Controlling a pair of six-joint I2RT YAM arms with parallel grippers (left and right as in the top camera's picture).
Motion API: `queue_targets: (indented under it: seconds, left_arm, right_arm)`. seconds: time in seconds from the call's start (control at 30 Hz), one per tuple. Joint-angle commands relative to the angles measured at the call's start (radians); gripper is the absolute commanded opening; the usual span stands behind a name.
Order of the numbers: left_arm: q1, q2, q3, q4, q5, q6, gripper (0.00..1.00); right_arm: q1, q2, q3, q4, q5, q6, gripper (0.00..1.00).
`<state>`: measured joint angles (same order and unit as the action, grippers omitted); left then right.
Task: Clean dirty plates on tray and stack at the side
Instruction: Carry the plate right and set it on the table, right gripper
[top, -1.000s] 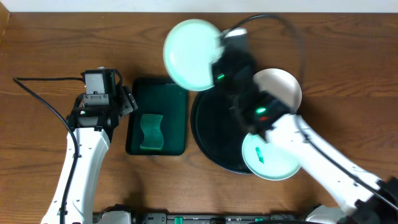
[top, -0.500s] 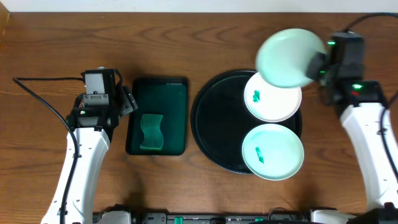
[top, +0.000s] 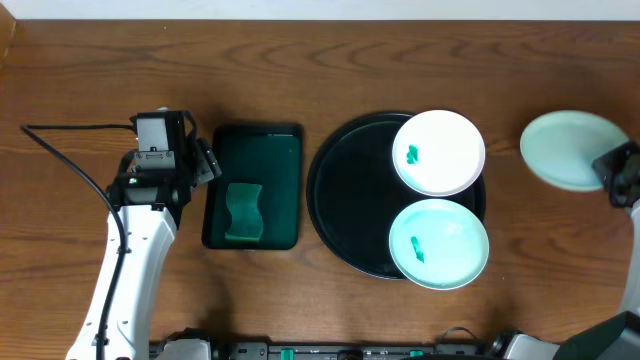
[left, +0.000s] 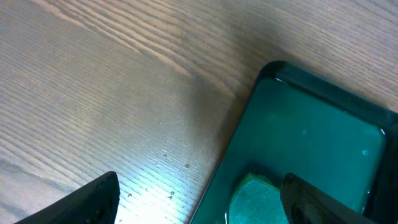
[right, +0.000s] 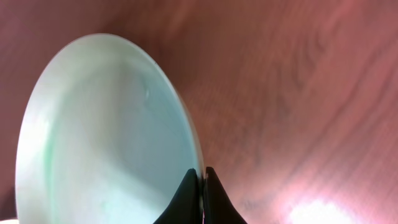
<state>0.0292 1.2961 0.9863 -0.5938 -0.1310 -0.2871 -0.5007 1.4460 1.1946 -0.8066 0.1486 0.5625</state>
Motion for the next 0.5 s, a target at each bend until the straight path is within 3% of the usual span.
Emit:
queue_targets:
  seconds: [0.0, 0.47]
  left_arm:
    - [0.003, -0.003, 0.013, 0.001, -0.012, 0.006, 0.83]
    - [0.003, -0.003, 0.013, 0.001, -0.012, 0.006, 0.83]
  right_arm:
    - [-0.009, -0.019, -0.148, 0.072, 0.019, 0.113, 0.01]
    - [-0.008, -0.019, -0.503, 0.421, -0.008, 0.147, 0.01]
